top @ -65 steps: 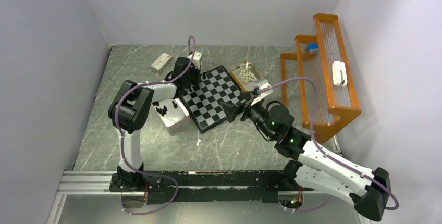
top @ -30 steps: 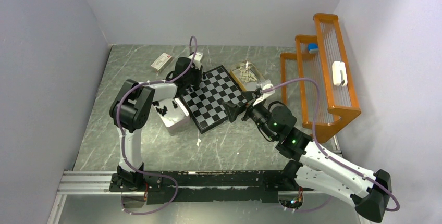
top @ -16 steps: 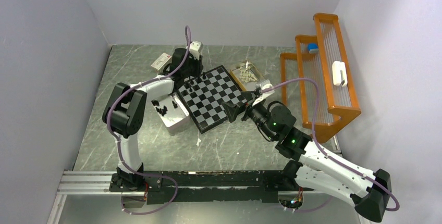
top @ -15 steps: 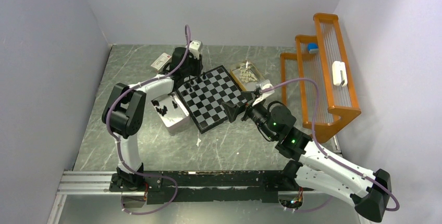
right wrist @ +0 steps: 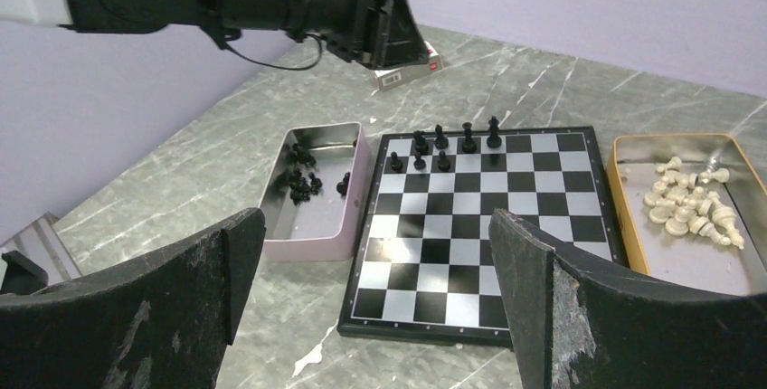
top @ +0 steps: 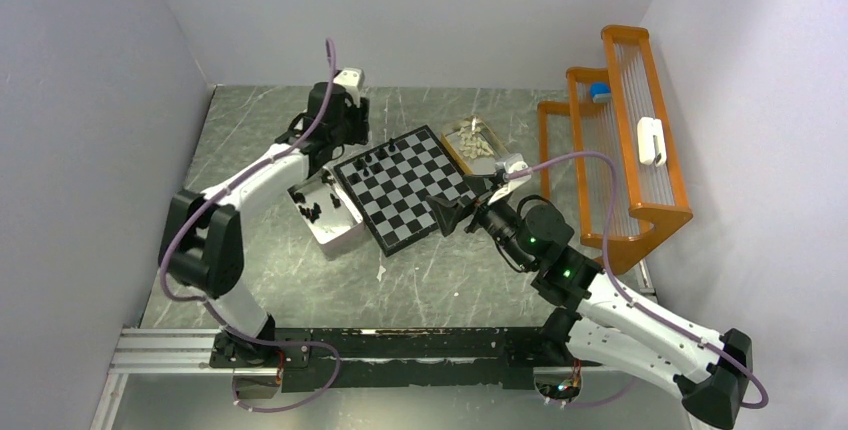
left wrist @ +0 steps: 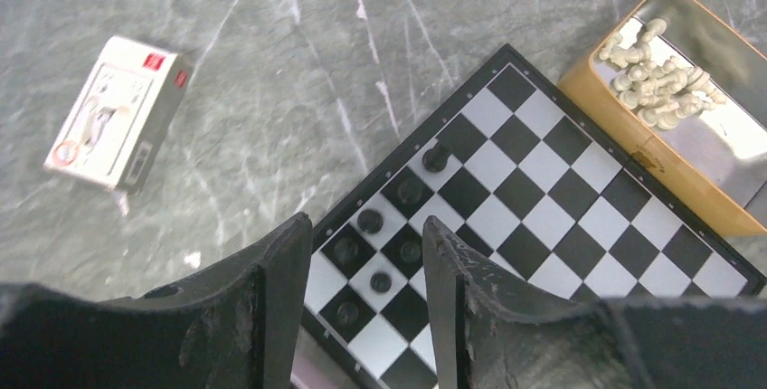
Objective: Set up the chess pieces on the board
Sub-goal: Pick up the chess piece from the storage box.
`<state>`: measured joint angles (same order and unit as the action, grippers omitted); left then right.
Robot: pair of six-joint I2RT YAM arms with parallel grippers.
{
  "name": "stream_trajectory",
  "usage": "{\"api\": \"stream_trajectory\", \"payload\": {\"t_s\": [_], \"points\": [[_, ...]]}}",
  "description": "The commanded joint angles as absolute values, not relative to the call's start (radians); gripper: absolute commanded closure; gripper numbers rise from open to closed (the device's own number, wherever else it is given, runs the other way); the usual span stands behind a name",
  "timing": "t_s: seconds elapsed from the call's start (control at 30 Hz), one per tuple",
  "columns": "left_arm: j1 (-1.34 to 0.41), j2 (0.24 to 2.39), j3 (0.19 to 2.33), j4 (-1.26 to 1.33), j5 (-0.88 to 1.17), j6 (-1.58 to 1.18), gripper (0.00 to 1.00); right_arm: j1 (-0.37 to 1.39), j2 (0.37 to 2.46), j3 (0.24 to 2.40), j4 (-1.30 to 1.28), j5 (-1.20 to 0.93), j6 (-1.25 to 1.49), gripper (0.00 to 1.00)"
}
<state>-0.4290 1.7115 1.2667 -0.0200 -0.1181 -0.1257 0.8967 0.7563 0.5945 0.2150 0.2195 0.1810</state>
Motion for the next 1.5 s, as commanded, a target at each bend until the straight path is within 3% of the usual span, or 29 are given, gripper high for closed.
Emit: {"api": "stream_trajectory", "payload": {"t_s": [0.0,0.1,0.23,0.57,1.47], "points": [[-0.386,1.594,1.220,-0.161,-0.142,-0.180,0.48,0.893,0.731,0.578,0.230,0.211,0.196,0.00],[-0.351,1.532,1.185,-0.228,-0.130,-0.221,0.50,0.892,0.730,0.571,0.234,0.204,0.203,0.00],[-0.309,1.452,1.129,-0.320,-0.179,-0.267,0.46,0.893,0.727,0.559,0.241,0.200,0.211,0.00],[-0.237,1.323,0.929,-0.346,-0.246,-0.363,0.52,0.893,0.742,0.546,0.252,0.182,0.231,0.00],[-0.219,1.627,1.042,-0.470,-0.129,-0.273,0.65,0.893,0.746,0.529,0.270,0.190,0.234,0.00]]}}
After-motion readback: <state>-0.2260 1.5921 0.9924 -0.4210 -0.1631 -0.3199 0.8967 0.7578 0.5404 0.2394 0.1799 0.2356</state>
